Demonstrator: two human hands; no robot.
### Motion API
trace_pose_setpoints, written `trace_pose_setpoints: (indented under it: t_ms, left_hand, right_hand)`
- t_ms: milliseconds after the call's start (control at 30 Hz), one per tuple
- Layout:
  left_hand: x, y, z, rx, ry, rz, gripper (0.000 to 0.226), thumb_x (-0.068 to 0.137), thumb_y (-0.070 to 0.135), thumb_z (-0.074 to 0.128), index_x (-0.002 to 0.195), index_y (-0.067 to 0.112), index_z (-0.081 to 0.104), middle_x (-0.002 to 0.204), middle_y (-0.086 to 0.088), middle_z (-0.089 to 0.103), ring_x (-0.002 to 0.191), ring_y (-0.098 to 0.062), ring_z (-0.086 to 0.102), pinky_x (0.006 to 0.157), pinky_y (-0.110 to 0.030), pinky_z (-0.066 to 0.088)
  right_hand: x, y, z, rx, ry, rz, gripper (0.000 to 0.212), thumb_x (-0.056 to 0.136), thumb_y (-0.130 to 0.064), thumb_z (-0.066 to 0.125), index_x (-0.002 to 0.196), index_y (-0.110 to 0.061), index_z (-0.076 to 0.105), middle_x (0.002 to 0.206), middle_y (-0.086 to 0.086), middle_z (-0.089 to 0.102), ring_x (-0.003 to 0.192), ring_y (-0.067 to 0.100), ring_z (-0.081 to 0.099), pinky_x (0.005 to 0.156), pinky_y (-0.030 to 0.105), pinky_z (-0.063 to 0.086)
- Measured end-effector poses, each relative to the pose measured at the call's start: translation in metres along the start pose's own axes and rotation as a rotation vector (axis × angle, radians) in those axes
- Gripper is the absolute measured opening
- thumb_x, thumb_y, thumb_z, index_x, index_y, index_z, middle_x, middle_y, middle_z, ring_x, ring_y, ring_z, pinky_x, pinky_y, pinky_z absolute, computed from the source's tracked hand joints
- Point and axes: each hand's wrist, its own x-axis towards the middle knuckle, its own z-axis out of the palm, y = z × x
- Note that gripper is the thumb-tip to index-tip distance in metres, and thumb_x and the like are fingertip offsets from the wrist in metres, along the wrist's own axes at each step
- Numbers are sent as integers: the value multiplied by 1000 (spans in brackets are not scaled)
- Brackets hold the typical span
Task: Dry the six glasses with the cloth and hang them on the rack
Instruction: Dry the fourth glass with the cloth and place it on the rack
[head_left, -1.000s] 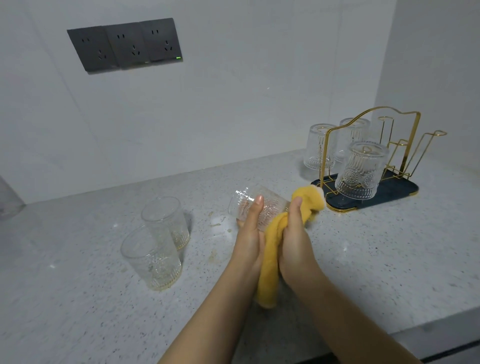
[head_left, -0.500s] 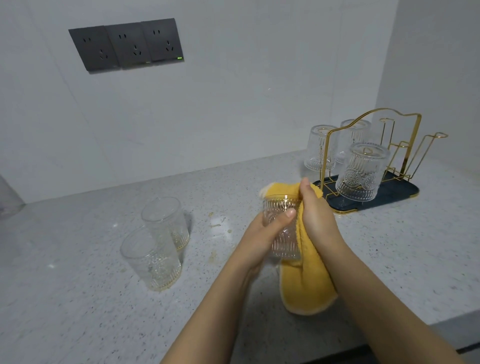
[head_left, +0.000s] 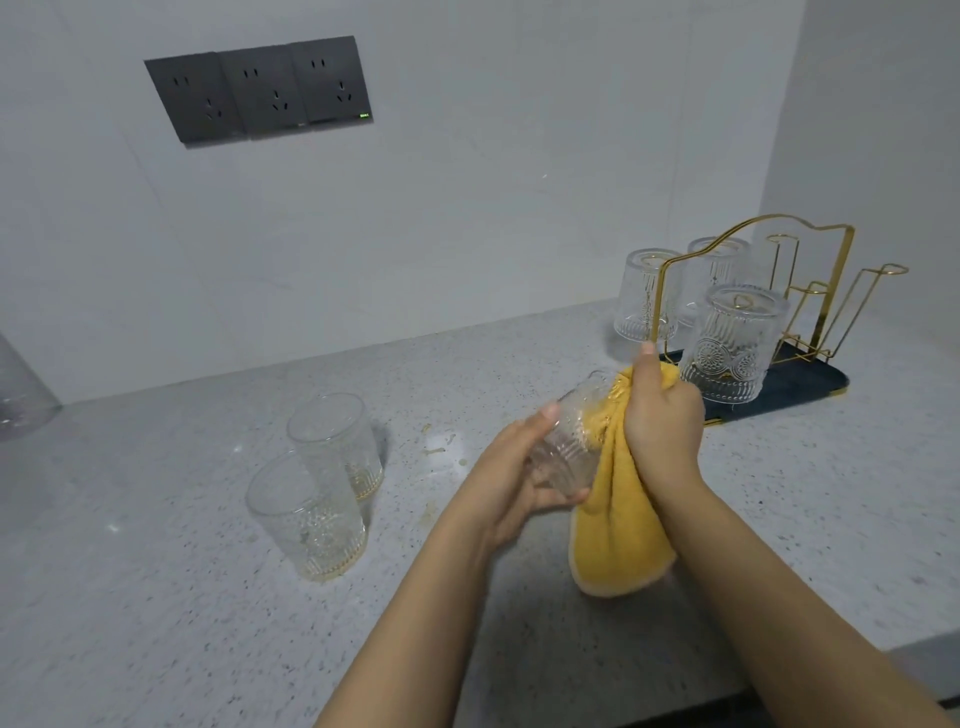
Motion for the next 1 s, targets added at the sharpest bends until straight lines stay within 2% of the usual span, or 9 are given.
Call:
trace_pose_setpoints:
  t_ms: [133, 300, 367, 467, 600, 733, 800, 900, 1000]
  left_hand:
    - [4, -13, 7, 272, 179, 193, 44, 84, 31, 74, 116, 13, 50, 101, -9, 68, 73, -15, 71, 66, -32, 61]
    - [2, 0, -1, -83, 36, -150, 57, 85, 56, 59, 115, 8, 64, 92, -16, 69, 67, -24, 65, 63, -33, 58]
    - [4, -3, -1, 1, 25, -170, 62, 89, 62, 51, 120, 9, 62, 93, -13, 71, 71, -23, 69, 64, -31, 60]
    - [3, -12, 5, 270, 99, 94, 54, 86, 49, 66, 127, 20, 48, 112, -5, 66, 92, -11, 69, 70, -25, 58]
    - [6, -18, 7, 393, 203, 338, 42, 84, 27, 75, 115, 19, 47, 99, 1, 63, 69, 8, 63, 57, -11, 49]
    - [5, -8, 6, -55, 74, -25, 47, 90, 50, 58, 117, 12, 62, 97, -12, 71, 73, -19, 70, 59, -31, 60]
    - [5, -10, 5, 21, 114, -86, 50, 94, 57, 49, 120, 16, 61, 98, -12, 72, 70, -20, 71, 61, -33, 61]
    - [2, -15, 8, 312, 182, 95, 55, 85, 62, 60, 126, 26, 50, 118, -5, 65, 85, -14, 71, 71, -28, 59]
    - [1, -23, 9, 471, 193, 351, 52, 81, 34, 77, 123, 30, 47, 109, 5, 62, 84, 3, 63, 65, -12, 50]
  right_hand:
    - [4, 9, 6, -41, 25, 26, 57, 95, -47, 37, 49, -13, 40, 51, 5, 45, 56, 26, 49, 59, 36, 42]
    - [-10, 18, 6, 121, -19, -194, 49, 94, -38, 44, 50, -18, 39, 46, -2, 37, 44, 12, 38, 47, 27, 31]
    - [-10, 19, 6, 140, -10, -171, 50, 95, -35, 45, 49, -18, 39, 45, -2, 38, 43, 14, 38, 46, 26, 30]
    - [-4, 17, 4, 164, 64, 14, 52, 95, -38, 45, 48, -15, 40, 47, 1, 40, 45, 17, 40, 50, 28, 33]
    - [0, 18, 1, 164, 59, 105, 52, 94, -41, 45, 49, -15, 40, 49, 1, 42, 48, 17, 42, 51, 29, 35]
    - [-8, 22, 2, 151, 5, -63, 47, 93, -33, 51, 50, -18, 40, 48, 0, 41, 47, 15, 41, 50, 26, 35]
    - [-8, 21, 3, 158, 3, -72, 46, 93, -30, 51, 50, -17, 42, 48, 0, 41, 46, 16, 41, 50, 27, 35]
    - [-2, 22, 1, 196, 63, 32, 48, 93, -31, 51, 48, -16, 41, 48, 2, 41, 47, 18, 40, 53, 30, 35]
    - [4, 25, -3, 222, 83, 120, 47, 92, -35, 51, 49, -17, 42, 50, 1, 43, 51, 19, 43, 57, 32, 37]
